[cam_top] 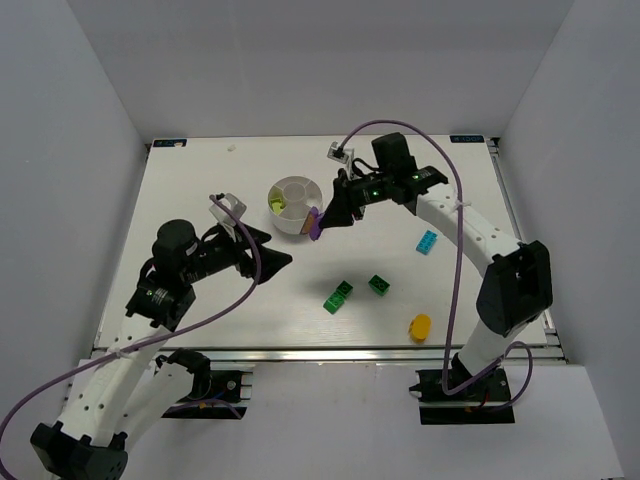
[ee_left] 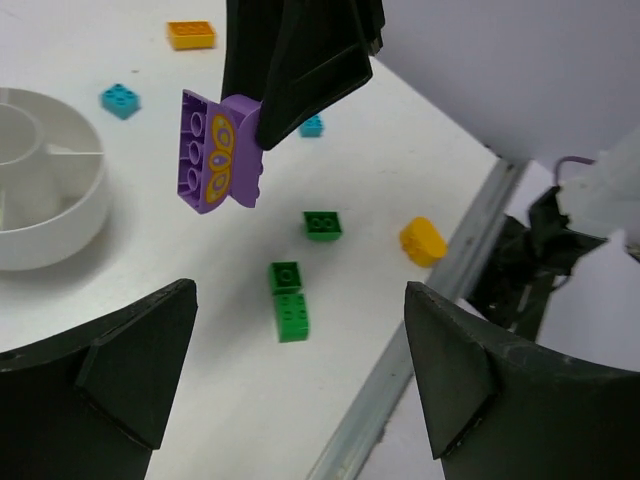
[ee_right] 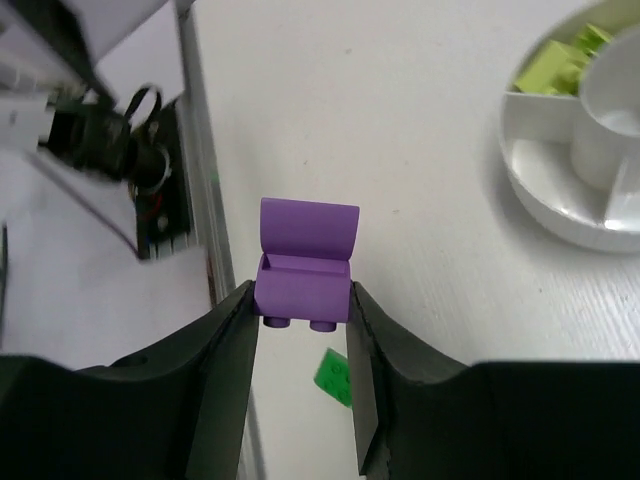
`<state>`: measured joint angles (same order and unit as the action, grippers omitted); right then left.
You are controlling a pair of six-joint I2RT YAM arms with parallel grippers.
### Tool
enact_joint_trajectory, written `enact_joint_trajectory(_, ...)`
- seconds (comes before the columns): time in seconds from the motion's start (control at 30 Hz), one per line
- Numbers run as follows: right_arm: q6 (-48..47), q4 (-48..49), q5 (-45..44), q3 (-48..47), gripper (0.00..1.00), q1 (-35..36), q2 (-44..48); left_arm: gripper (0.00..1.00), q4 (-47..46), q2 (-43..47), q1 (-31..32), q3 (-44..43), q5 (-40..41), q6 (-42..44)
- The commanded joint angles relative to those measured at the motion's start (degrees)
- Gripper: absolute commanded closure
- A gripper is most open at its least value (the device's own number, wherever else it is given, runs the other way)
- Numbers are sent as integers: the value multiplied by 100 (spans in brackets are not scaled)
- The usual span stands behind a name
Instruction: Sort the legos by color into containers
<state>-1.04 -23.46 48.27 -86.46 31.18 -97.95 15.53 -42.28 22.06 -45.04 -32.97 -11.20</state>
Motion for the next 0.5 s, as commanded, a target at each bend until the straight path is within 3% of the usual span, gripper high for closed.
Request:
enact_joint_trajectory(0.0, -2011, -701, 1464, 59, 100, 2, 391, 7, -618, -34, -27, 143, -911, -751)
enact_joint_trajectory(0.03, -2919, -1356, 1779, -55, 100, 20, 373, 7, -760, -69, -27, 179, -1200, -839)
enact_joint_trajectory(0.1, -3593, -1931, 2053, -187, 100, 55, 286, 6, -928, -209, -27, 214, -1396, -919)
enact_joint_trajectory(0.13, -4466, -2734, 2211, -292, 100, 72, 225, 5, -1025, -254, -27, 215, -1492, -919)
enact_joint_trajectory(0.27, -6498, -4861, 2678, -1291, 100, 143, -241, 4, -1105, -439, 26, 153, -1765, -823)
enact_joint_trajectory(0.47, -6805, -5177, 2828, -1418, 100, 310, -453, 3, -1140, -474, 26, 206, -2002, -655)
